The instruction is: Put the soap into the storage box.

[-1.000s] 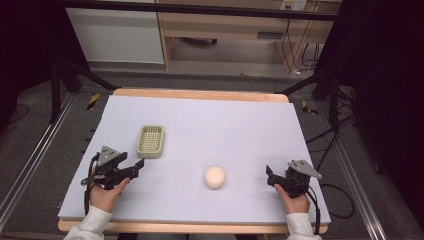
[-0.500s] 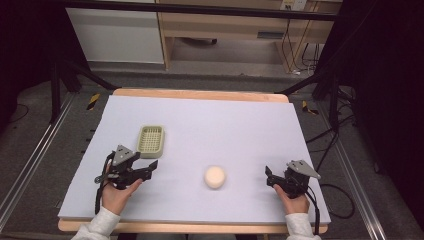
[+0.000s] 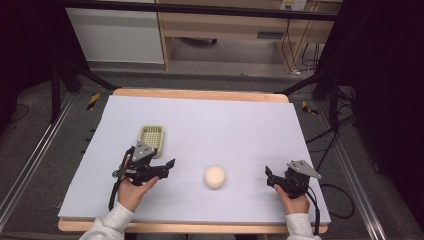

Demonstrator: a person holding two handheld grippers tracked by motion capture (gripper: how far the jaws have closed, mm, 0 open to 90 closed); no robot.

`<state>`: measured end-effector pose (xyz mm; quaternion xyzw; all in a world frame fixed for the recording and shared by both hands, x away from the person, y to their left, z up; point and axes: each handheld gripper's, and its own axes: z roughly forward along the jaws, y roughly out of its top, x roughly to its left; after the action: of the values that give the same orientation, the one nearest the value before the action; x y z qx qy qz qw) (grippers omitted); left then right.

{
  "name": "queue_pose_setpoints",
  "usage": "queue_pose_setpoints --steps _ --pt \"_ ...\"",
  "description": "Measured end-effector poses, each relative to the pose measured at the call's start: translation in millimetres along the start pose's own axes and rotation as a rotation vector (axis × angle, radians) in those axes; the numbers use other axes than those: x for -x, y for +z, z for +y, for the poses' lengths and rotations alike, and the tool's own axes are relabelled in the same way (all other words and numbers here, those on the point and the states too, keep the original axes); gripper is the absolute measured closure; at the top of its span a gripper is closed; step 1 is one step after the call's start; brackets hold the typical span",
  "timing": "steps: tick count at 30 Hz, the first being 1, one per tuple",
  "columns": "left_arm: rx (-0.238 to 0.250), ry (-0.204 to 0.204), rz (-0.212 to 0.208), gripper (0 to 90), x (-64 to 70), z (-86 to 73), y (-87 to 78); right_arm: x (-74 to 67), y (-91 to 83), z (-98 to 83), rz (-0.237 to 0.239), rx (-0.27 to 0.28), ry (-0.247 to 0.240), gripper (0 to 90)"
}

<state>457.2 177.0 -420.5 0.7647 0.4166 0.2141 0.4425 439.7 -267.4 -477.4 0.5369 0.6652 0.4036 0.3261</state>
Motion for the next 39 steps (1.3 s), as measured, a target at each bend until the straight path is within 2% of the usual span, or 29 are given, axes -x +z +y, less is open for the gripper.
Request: queue_pose_setpoints --steps 7,12,15,18,28,32,39 --pt "-0.002 0.037 -0.011 24.2 10.6 14.8 6.0 -0.1 0.7 0.4 0.001 -0.001 0.004 5.3" --pt "-0.008 0.044 -0.026 23.9 17.7 20.9 13.1 1.5 1.0 0.5 -0.002 -0.001 0.023 5.3" --pt "-0.018 0.068 -0.033 23.3 27.3 25.2 19.0 1.2 1.1 0.1 0.003 -0.011 0.015 5.3" --pt "-0.015 0.067 -0.050 23.2 34.5 27.4 23.2 1.0 0.6 0.4 0.003 -0.008 0.016 5.2" --pt "-0.043 0.101 -0.079 22.5 53.7 29.3 35.4 -0.4 2.7 0.8 0.004 -0.009 0.002 5.3" --pt "-0.051 0.094 -0.088 22.0 58.9 28.2 39.6 -0.4 1.4 1.4 0.005 -0.004 0.004 5.3" --pt "-0.080 0.113 -0.111 20.2 71.5 23.4 47.7 -1.0 1.0 1.3 0.008 -0.008 0.007 5.3"
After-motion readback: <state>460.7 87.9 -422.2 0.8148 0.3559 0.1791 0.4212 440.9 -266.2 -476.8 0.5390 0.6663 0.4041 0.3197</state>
